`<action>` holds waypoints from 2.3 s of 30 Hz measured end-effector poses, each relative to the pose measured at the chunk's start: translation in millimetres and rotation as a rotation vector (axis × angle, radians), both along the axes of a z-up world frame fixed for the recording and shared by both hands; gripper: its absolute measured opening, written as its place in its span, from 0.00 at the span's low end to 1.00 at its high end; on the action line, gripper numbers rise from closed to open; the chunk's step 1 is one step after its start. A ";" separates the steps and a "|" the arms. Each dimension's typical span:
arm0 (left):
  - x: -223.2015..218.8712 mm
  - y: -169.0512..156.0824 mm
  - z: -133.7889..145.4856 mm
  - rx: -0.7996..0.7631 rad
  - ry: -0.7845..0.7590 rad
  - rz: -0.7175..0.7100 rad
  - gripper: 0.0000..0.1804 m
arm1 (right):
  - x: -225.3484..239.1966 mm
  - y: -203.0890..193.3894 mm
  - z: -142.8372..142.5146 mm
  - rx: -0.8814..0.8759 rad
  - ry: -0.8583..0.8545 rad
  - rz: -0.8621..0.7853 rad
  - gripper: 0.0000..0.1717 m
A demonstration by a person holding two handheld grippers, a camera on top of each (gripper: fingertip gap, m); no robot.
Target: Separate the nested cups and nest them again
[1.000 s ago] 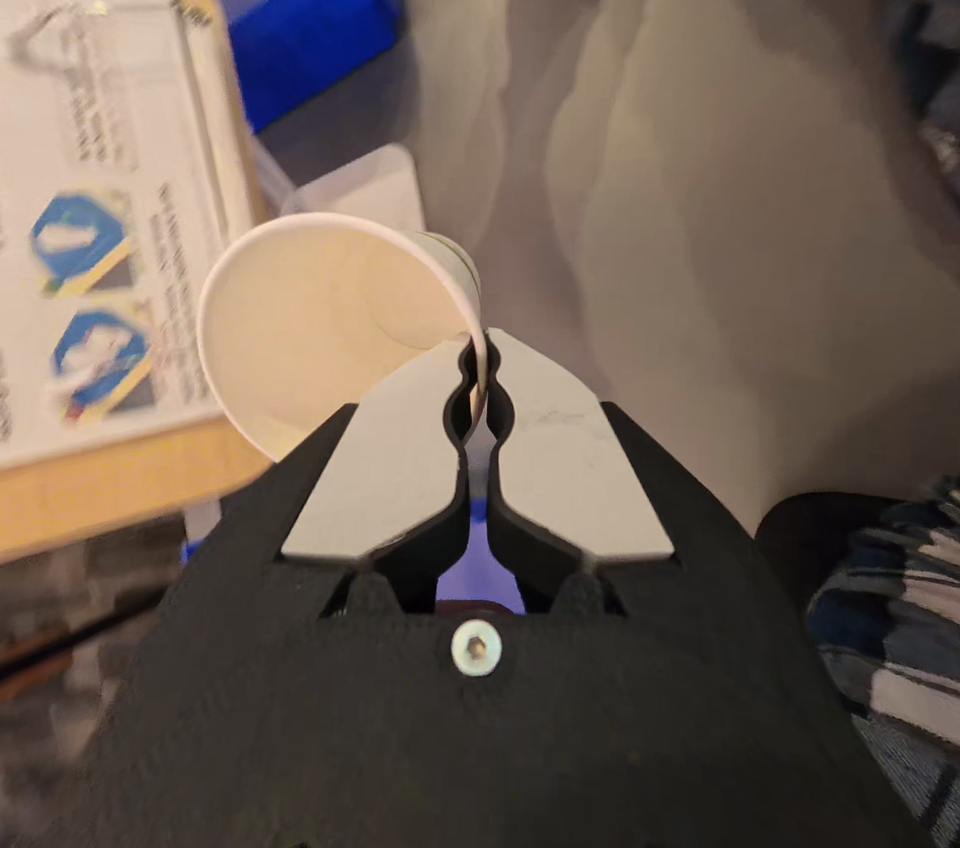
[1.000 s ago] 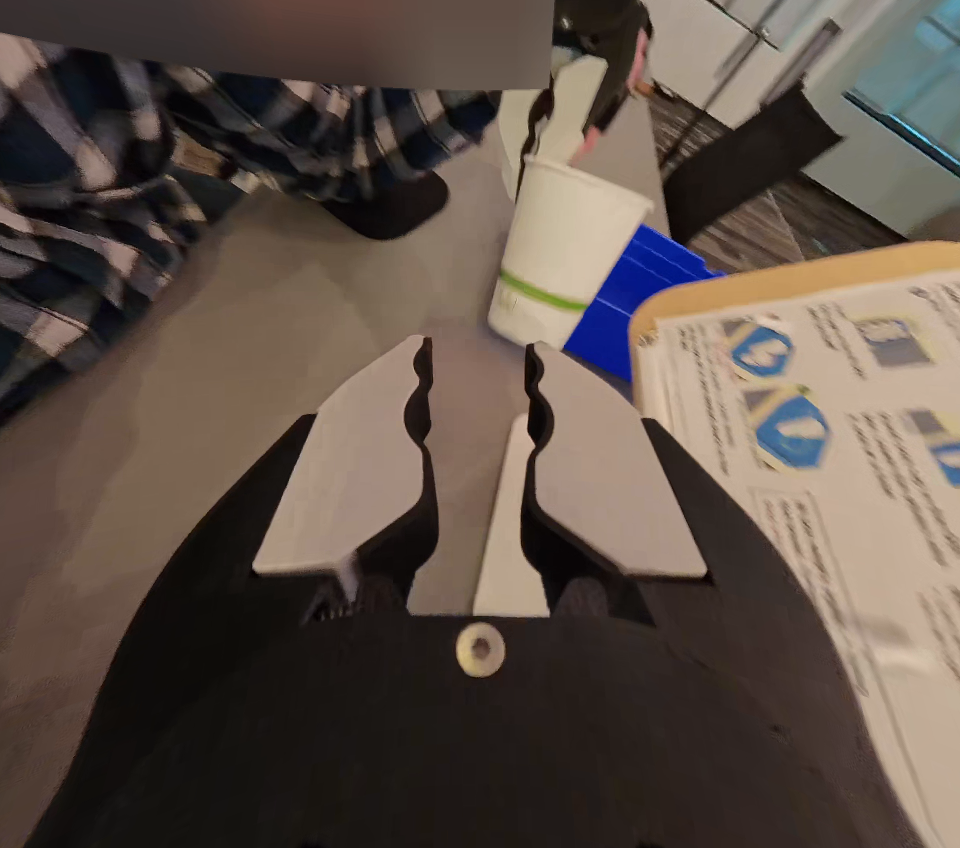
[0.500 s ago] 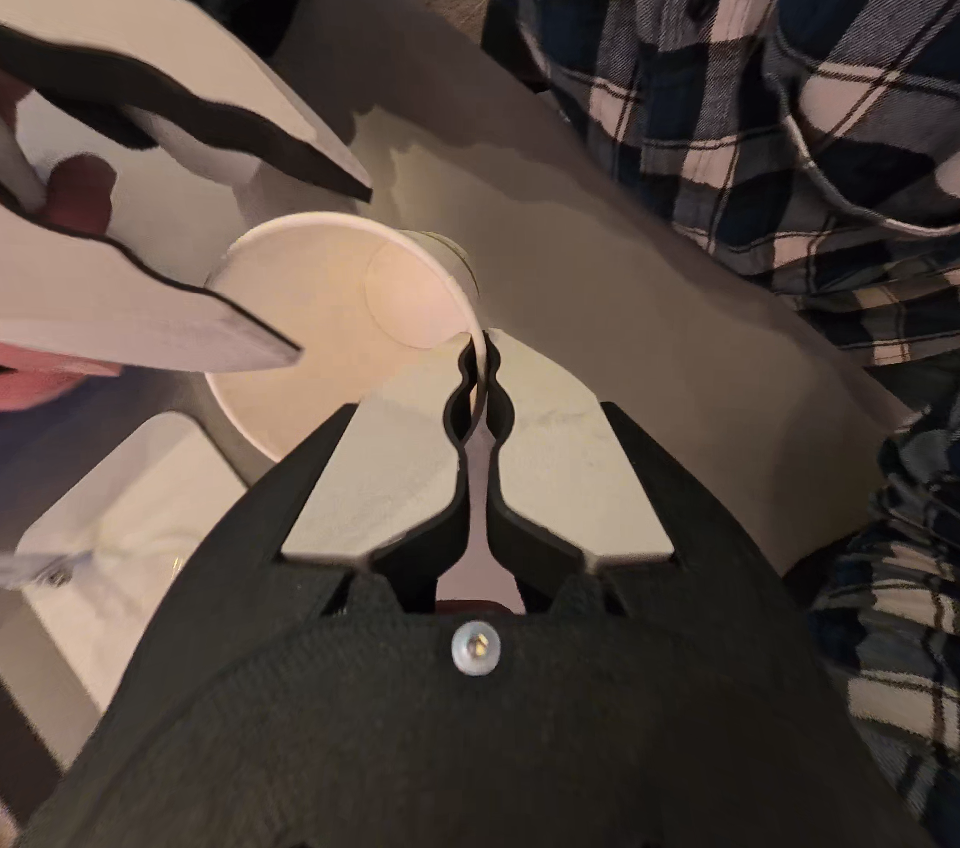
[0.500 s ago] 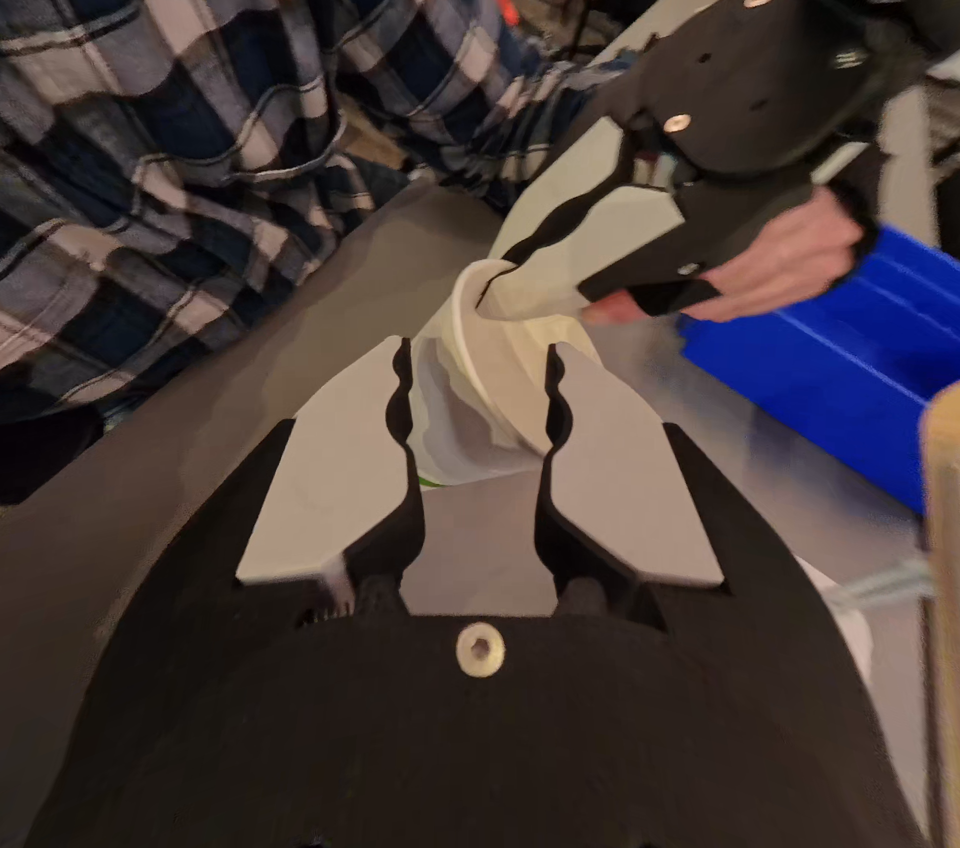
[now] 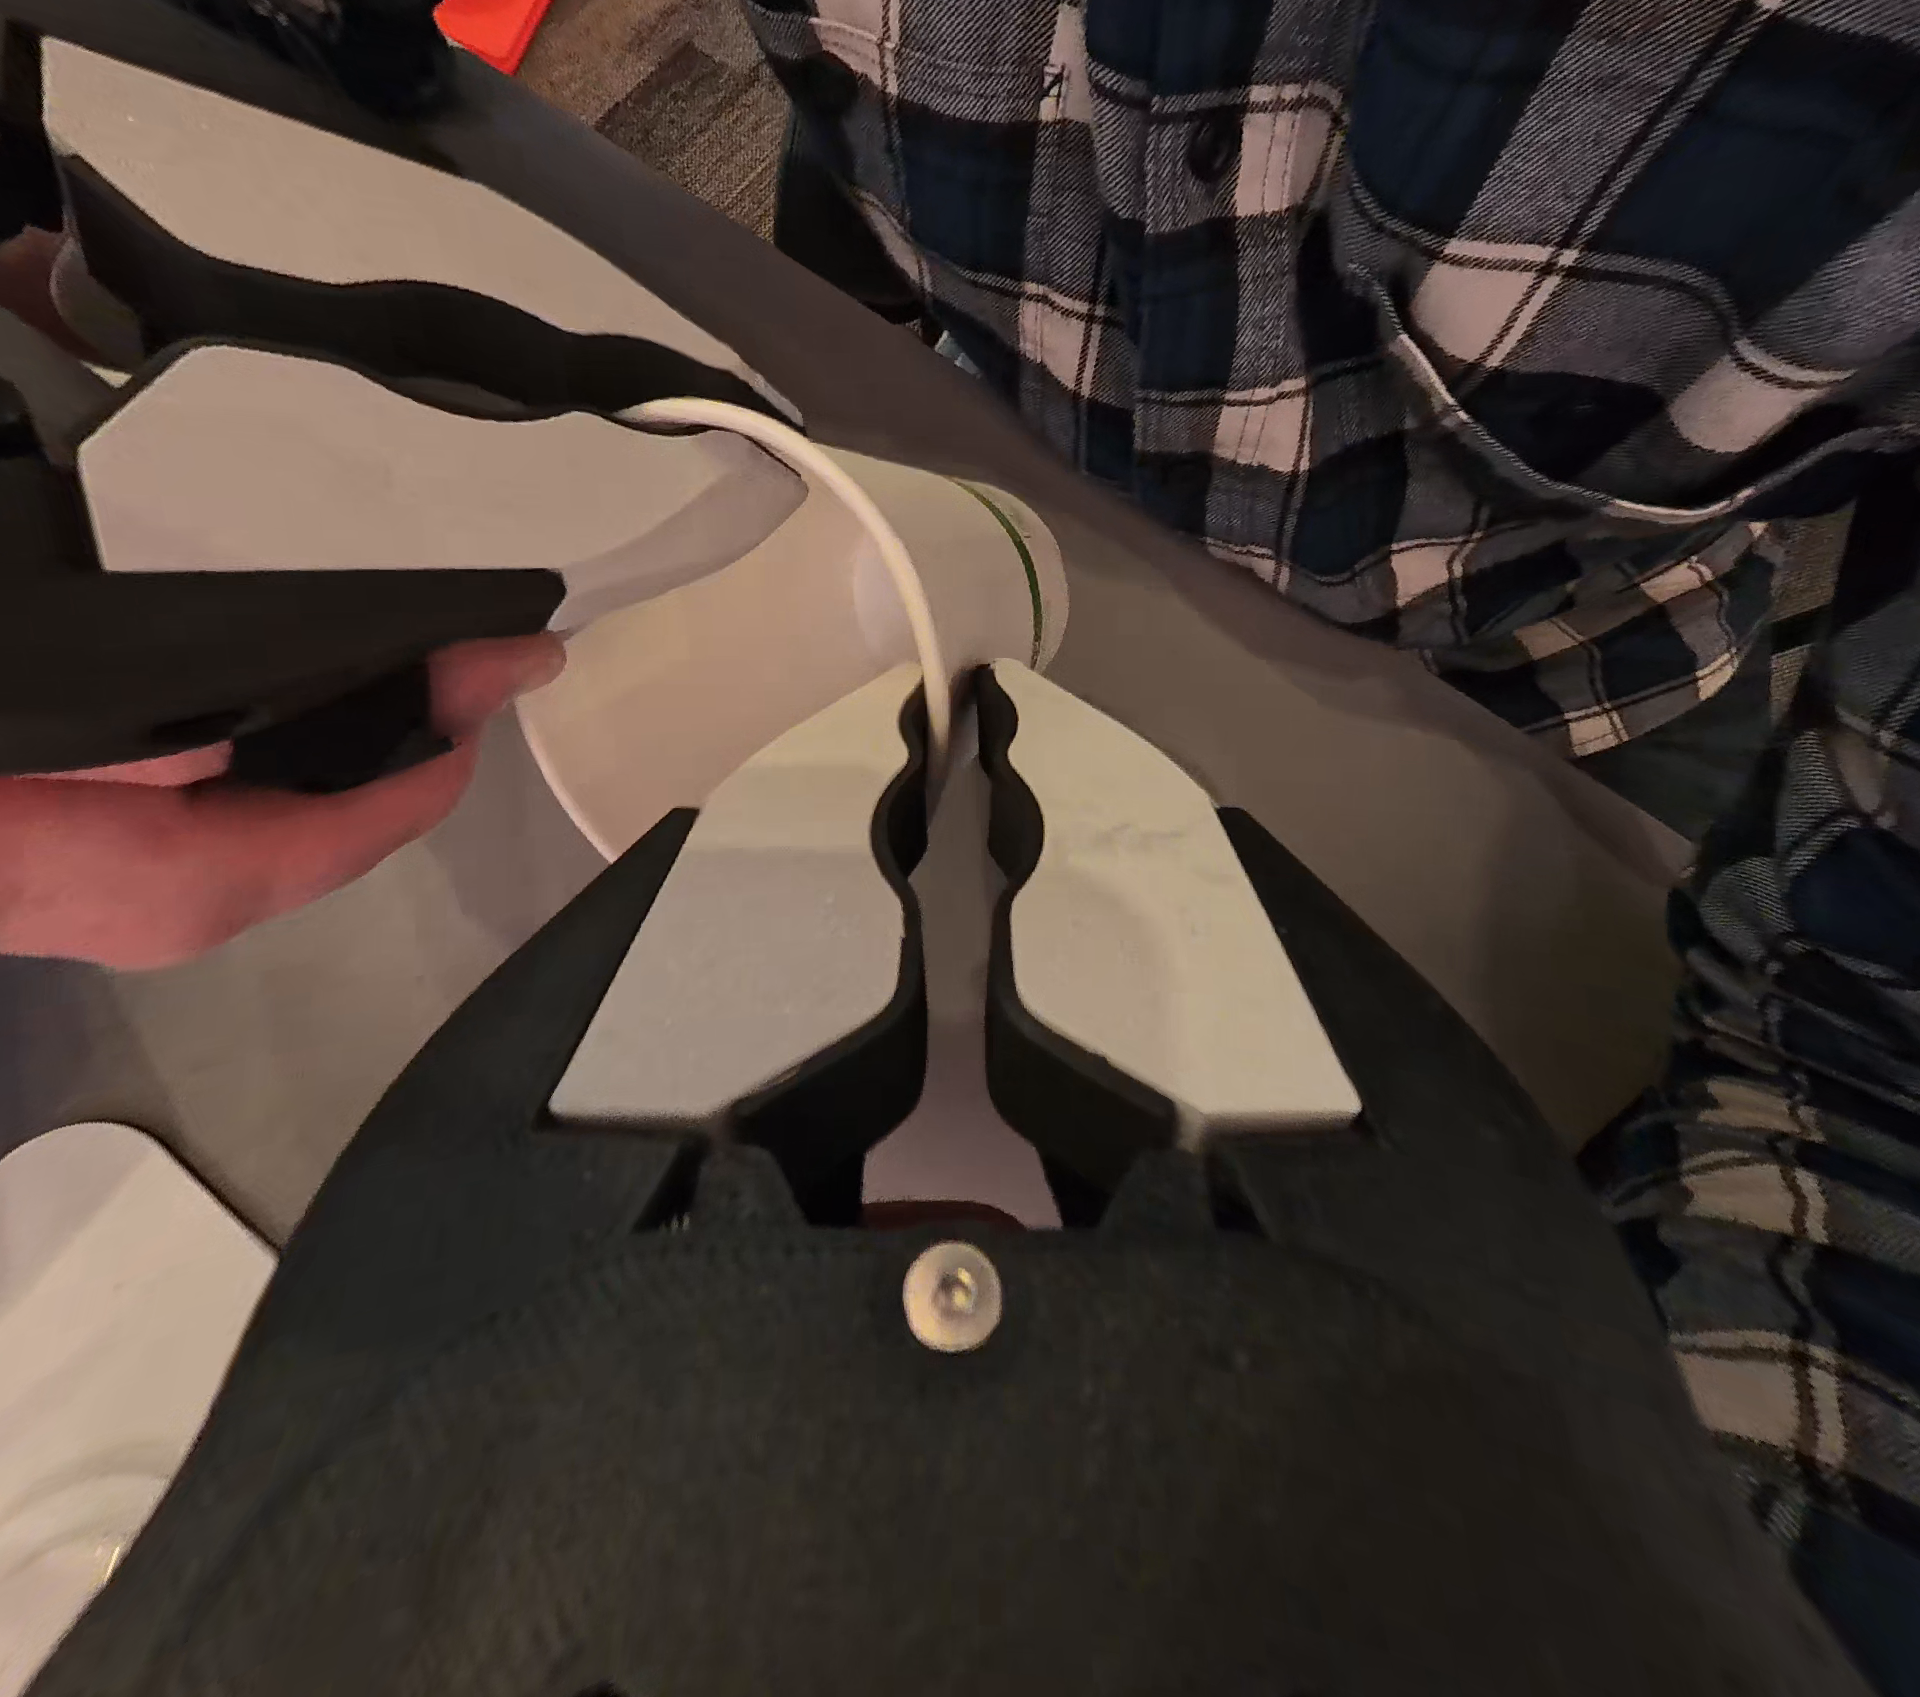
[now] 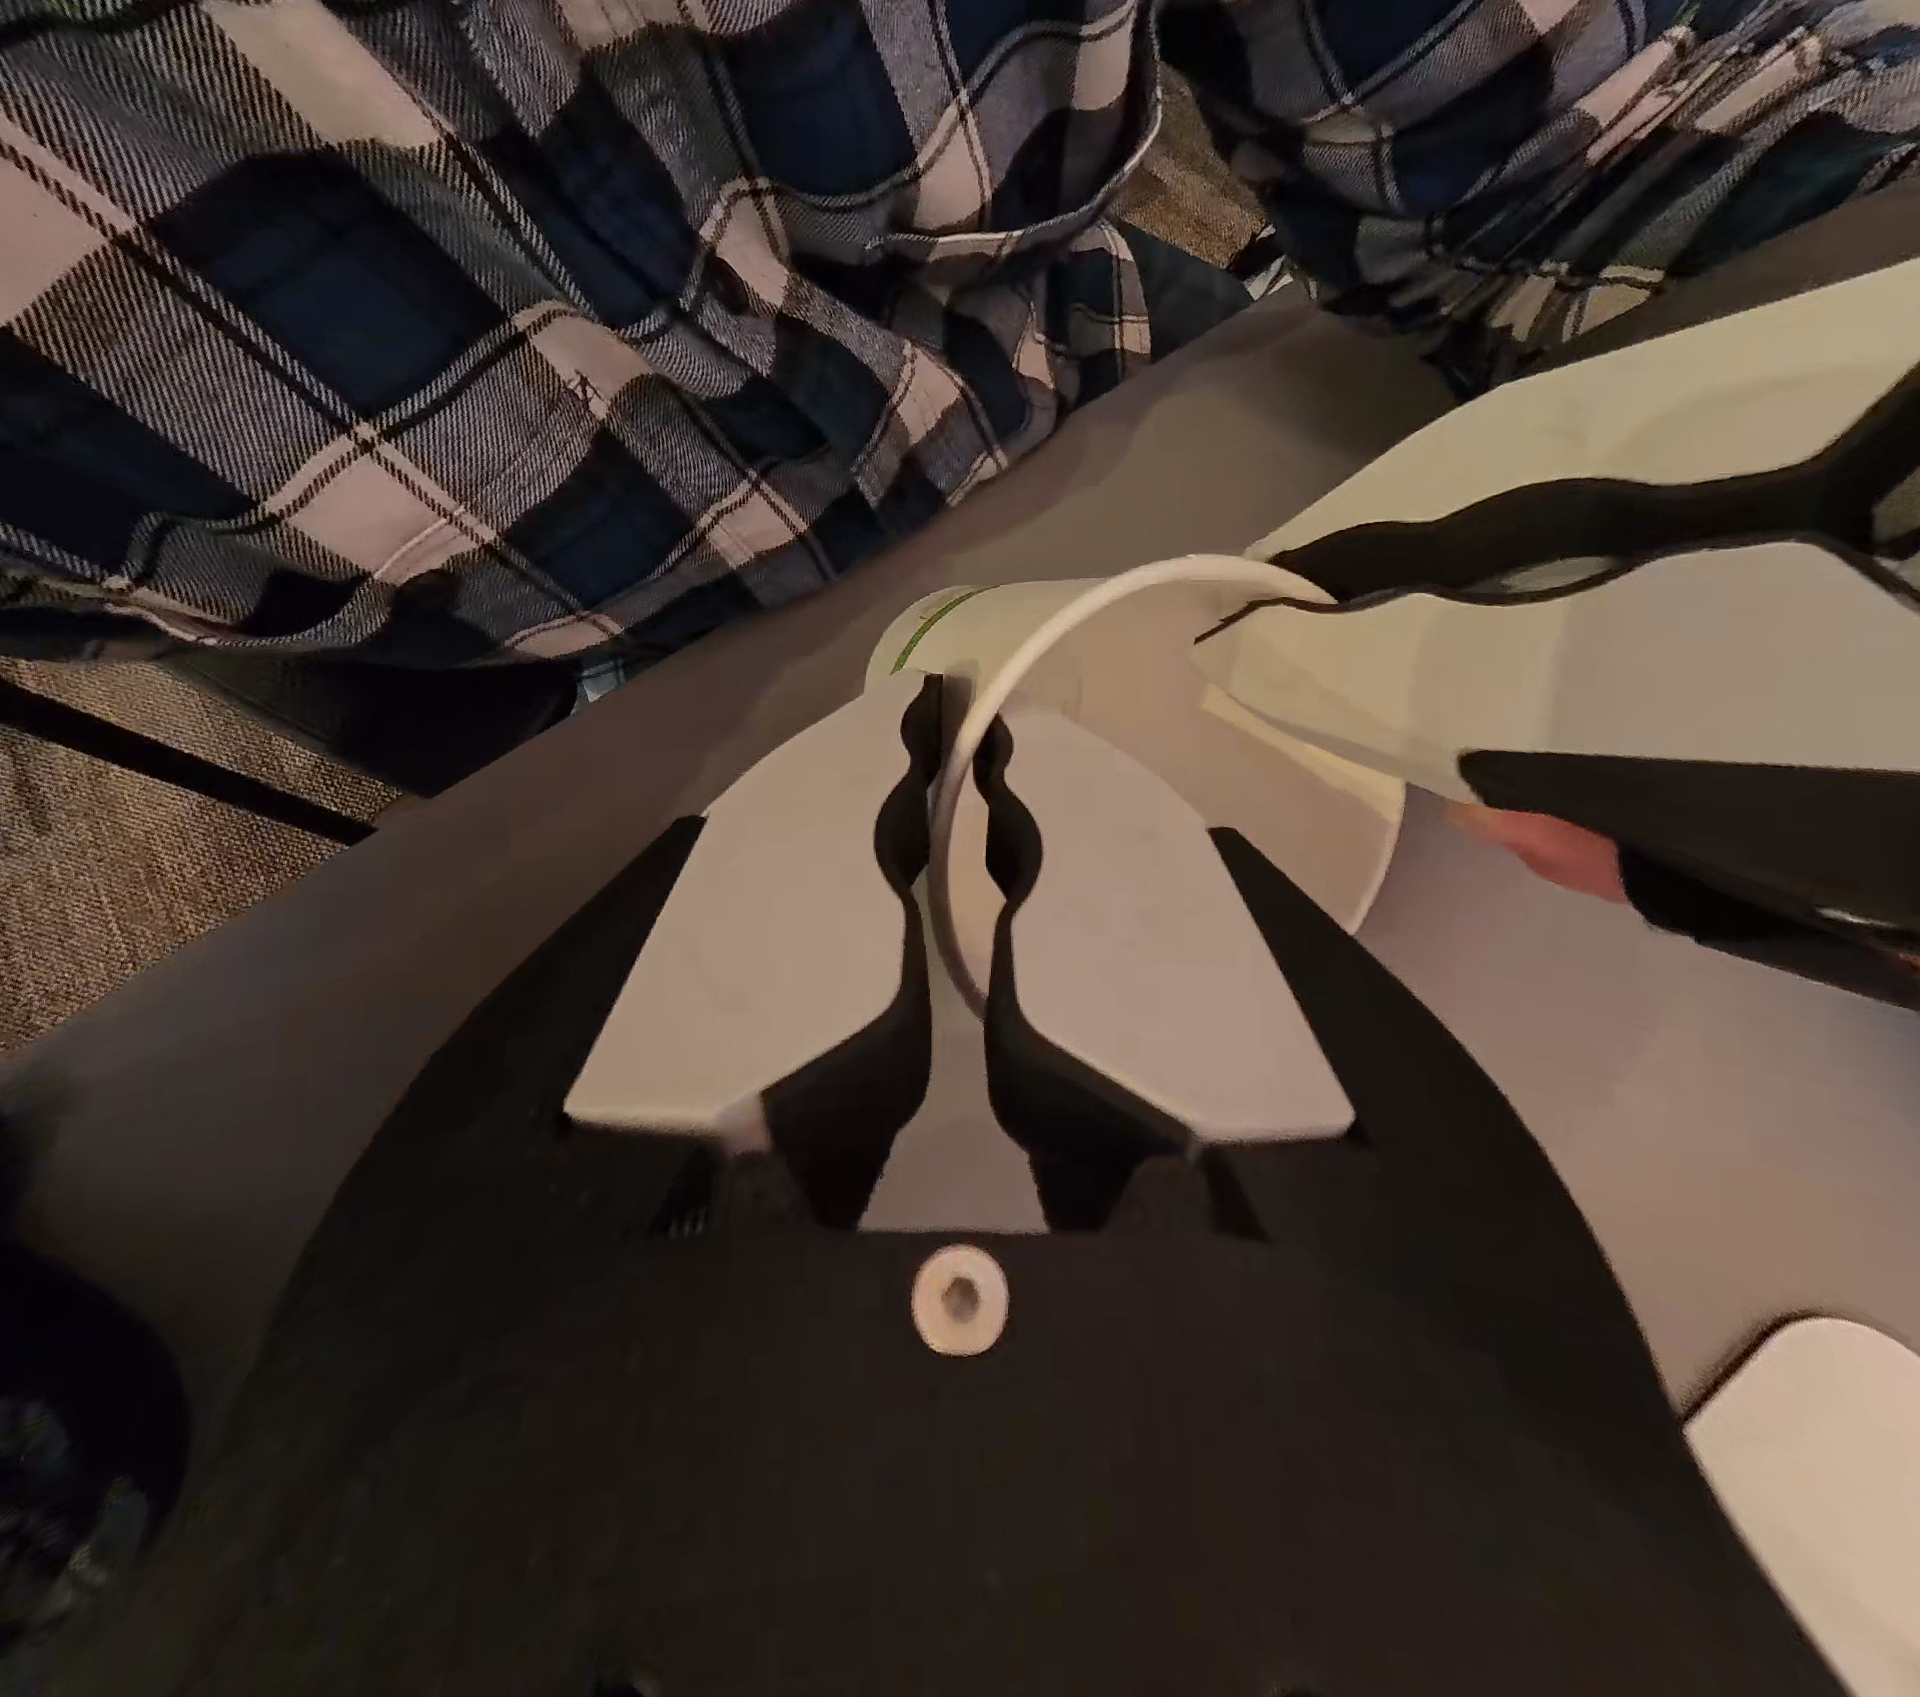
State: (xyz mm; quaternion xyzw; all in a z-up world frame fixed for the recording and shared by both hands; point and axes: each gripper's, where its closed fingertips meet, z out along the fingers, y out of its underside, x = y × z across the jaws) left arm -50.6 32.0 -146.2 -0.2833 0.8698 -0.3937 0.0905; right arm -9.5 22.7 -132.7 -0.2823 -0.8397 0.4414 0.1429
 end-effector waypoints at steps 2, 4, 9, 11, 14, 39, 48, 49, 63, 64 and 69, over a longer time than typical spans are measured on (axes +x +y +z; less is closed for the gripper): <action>5.4 6.8 5.4 0.027 -0.046 0.052 0.07 | 2.8 3.0 0.5 0.021 -0.003 -0.009 0.02; 11.3 19.3 18.6 0.054 -0.123 0.141 0.17 | 7.1 8.4 6.8 0.036 0.009 -0.031 0.02; 2.5 64.8 65.6 0.145 -0.327 0.380 0.38 | 31.0 35.9 35.5 0.157 0.057 -0.152 0.02; -6.7 79.4 86.9 0.179 -0.413 0.453 0.35 | 46.3 51.4 57.6 0.230 0.111 -0.243 0.02; -19.8 95.7 109.3 0.238 -0.498 0.546 0.34 | 71.8 81.0 110.5 0.346 0.290 -0.458 0.02; -48.1 179.5 103.3 0.604 -0.412 0.909 0.22 | 239.7 273.2 64.3 0.678 -0.259 -1.462 0.02; -47.3 179.4 97.5 0.613 -0.382 0.902 0.22 | 238.3 291.6 36.2 0.642 -0.332 -1.470 0.03; -47.5 179.6 96.8 0.615 -0.378 0.901 0.22 | 238.0 294.8 38.6 0.643 -0.313 -1.492 0.03; -66.4 202.8 112.0 0.673 -0.400 1.039 0.28 | 239.9 312.3 68.8 0.757 -0.144 -1.609 0.28; -71.7 208.2 115.6 0.687 -0.407 1.072 0.30 | 240.4 313.5 72.1 0.759 -0.126 -1.622 0.28; -110.7 241.5 131.6 0.745 -0.420 1.277 0.35 | 246.4 320.9 79.6 0.760 -0.078 -1.680 0.26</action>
